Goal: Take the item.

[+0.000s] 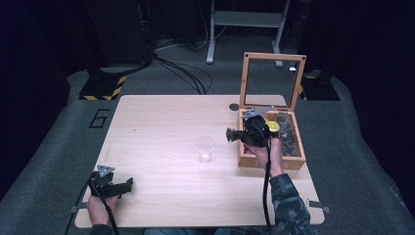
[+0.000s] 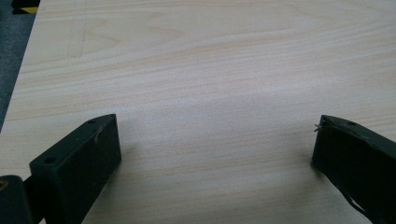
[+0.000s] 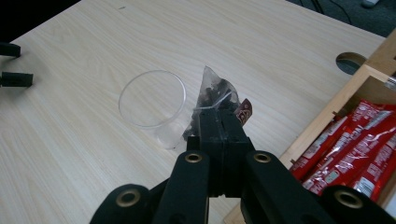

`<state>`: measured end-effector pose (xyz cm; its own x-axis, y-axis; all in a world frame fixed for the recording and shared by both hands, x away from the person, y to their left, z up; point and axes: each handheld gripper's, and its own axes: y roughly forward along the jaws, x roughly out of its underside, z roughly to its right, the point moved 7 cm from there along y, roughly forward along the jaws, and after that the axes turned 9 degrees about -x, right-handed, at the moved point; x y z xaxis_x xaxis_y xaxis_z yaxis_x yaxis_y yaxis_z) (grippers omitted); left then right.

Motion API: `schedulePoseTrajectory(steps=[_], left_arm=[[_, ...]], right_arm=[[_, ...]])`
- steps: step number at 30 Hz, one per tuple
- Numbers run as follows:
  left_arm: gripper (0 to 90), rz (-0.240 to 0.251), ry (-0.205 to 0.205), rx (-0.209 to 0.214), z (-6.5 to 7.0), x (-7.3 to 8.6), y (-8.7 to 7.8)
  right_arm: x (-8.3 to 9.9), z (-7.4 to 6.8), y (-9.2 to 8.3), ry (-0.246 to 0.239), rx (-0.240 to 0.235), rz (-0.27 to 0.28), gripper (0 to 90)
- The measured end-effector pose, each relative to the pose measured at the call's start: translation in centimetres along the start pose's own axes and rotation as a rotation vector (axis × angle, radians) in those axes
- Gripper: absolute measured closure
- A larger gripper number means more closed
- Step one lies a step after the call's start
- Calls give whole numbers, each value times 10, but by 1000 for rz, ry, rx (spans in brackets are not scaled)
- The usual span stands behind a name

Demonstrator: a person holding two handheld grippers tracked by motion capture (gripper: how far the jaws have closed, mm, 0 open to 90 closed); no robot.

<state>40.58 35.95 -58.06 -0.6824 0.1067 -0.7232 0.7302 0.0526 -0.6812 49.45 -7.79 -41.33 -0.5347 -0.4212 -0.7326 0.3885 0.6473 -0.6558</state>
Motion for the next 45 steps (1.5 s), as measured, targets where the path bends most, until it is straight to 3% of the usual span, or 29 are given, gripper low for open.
schedulePoseTrajectory(steps=[30, 45], left_arm=[[17, 4, -4, -2, 0, 0, 0], [18, -2, 8, 3, 0, 0, -1]], right_arm=[[-20, -38, 59, -91, -86, -104, 900], [-14, -40, 84, -68, -101, -184, 900]])
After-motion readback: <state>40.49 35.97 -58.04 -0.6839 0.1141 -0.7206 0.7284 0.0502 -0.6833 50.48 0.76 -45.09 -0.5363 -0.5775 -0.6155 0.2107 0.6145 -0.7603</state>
